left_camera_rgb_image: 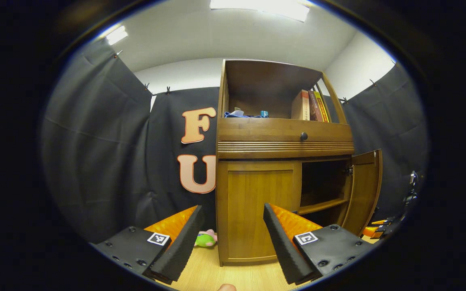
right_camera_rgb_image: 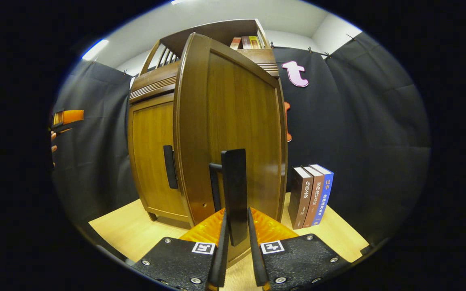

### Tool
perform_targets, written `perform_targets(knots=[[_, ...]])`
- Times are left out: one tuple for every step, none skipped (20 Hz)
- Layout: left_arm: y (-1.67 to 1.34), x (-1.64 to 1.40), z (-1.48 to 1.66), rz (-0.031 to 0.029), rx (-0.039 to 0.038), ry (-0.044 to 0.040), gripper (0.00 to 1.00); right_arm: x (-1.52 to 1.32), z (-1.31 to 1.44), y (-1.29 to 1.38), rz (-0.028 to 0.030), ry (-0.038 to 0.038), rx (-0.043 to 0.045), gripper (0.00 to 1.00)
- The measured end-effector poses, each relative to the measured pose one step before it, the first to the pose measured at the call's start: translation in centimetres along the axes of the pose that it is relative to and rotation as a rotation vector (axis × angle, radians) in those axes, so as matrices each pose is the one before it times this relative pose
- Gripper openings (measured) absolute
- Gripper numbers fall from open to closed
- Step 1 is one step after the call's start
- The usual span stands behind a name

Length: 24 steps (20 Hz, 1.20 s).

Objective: Open the right door of the double-door shoe cabinet with the right hand, and open the left door with the left hand.

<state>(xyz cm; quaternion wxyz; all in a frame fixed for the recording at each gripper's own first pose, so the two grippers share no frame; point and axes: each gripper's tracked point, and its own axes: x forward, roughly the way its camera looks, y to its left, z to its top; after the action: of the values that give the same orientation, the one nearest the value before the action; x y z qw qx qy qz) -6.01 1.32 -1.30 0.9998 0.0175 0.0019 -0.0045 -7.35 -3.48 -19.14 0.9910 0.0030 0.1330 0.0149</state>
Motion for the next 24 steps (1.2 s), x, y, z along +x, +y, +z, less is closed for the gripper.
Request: perform_targets(knots=[[-0.101,0.032,-0.009,-0.00279,0.00162,0.00107,0.94,-0.371,0.202,-0.217,-0.00326,-0.00796,0.00072,0.29],[-0.083,-0.098,0.087,-0.00020,0.00083,-0.00039,0.95,-0.191,0.029,-0.293,-0.00762,0.00248,-0.00600,0.23],[-0.039,0.004,0.021,0.00019,-0.00048,-0.00093,0.95,-0.097,0.003,-0.255,-0.00438,-0.00527,-0.00338,0.22],[-0.099,0.003,-0.034,-0.00251,-0.00161,-0.00074,0.95,-0.196,-0.040,-0.323,-0.00553,0.00060,0.00020,0.22],[-0.186,0.111,-0.068,-0.00143,-0.00219,0.00128,0.95,-0.135,0.063,-0.418,-0.00620,-0.00278,0.00211,0.21],[-0.117,0.061,-0.087,-0.00189,-0.00211,0.00247,0.94,-0.230,0.000,-0.434,-0.00855,-0.00076,0.00131,0.20],[-0.143,0.000,-0.158,-0.00244,-0.00203,0.00400,0.95,-0.231,0.016,-0.486,-0.01038,-0.00314,-0.00170,0.18],[-0.132,0.082,-0.127,-0.00315,-0.00191,0.00447,0.95,-0.273,0.105,-0.506,-0.01144,-0.00395,-0.00341,0.17],[-0.168,0.054,-0.100,-0.00182,-0.00245,0.00304,0.95,-0.184,0.008,-0.582,-0.01140,-0.00282,-0.00254,0.16],[-0.111,0.076,-0.097,-0.00017,-0.00206,0.00131,0.96,-0.122,0.039,-0.430,-0.01006,-0.00261,-0.00169,0.14],[-0.129,-0.055,-0.059,-0.00090,-0.00112,0.00091,0.96,-0.183,0.000,-0.390,-0.00959,0.00027,0.00111,0.14],[-0.038,0.041,-0.056,0.00520,0.00217,-0.00148,0.96,-0.138,0.056,-0.361,-0.00854,-0.00163,0.00144,0.13],[0.000,0.037,0.019,0.01135,0.01129,-0.00390,0.96,-0.022,0.014,-0.376,-0.00494,0.00061,-0.00401,0.12],[-0.146,-0.010,-0.103,0.00516,0.01312,-0.00299,0.97,-0.090,0.016,-0.291,-0.00398,-0.00146,-0.00188,0.12],[-0.368,-0.024,-0.098,-0.00493,0.00519,0.00181,0.97,-0.053,0.015,-0.242,-0.00326,-0.00106,0.00256,0.12],[-0.647,0.080,-0.239,-0.01179,-0.00149,0.00641,0.98,-0.016,0.045,-0.340,-0.00256,-0.00146,0.00331,0.11],[-0.488,-0.014,-0.175,-0.01268,-0.00388,0.00613,0.95,-0.044,0.021,-0.341,-0.00442,-0.00090,0.00337,0.11],[-0.256,-0.008,-0.206,-0.00746,-0.00205,0.00471,0.95,-0.029,0.044,-0.421,-0.00505,-0.00239,0.00137,0.11],[-0.331,-0.003,-0.043,-0.00511,0.00087,0.00186,0.95,-0.146,0.061,-0.425,-0.00601,-0.00300,-0.00045,0.11],[-0.273,0.035,-0.034,-0.00347,0.00167,0.00099,0.95,-0.136,0.140,-0.461,-0.00434,-0.00406,-0.00273,0.11],[-0.216,0.028,-0.160,-0.00226,0.00090,0.00283,0.96,-0.121,0.064,-0.308,-0.00020,-0.00201,-0.00525,0.11],[-0.296,-0.023,-0.145,-0.00507,-0.00014,0.00258,0.96,-0.165,0.091,-0.327,-0.00254,-0.00251,-0.00196,0.11],[-0.237,0.050,-0.079,-0.00471,-0.00318,0.00261,0.96,-0.110,0.066,-0.388,-0.00655,-0.00281,-0.00234,0.11],[-0.312,0.077,-0.115,-0.00471,-0.00490,0.00371,0.96,-0.118,0.095,-0.547,-0.01004,-0.00297,-0.00438,0.11]])
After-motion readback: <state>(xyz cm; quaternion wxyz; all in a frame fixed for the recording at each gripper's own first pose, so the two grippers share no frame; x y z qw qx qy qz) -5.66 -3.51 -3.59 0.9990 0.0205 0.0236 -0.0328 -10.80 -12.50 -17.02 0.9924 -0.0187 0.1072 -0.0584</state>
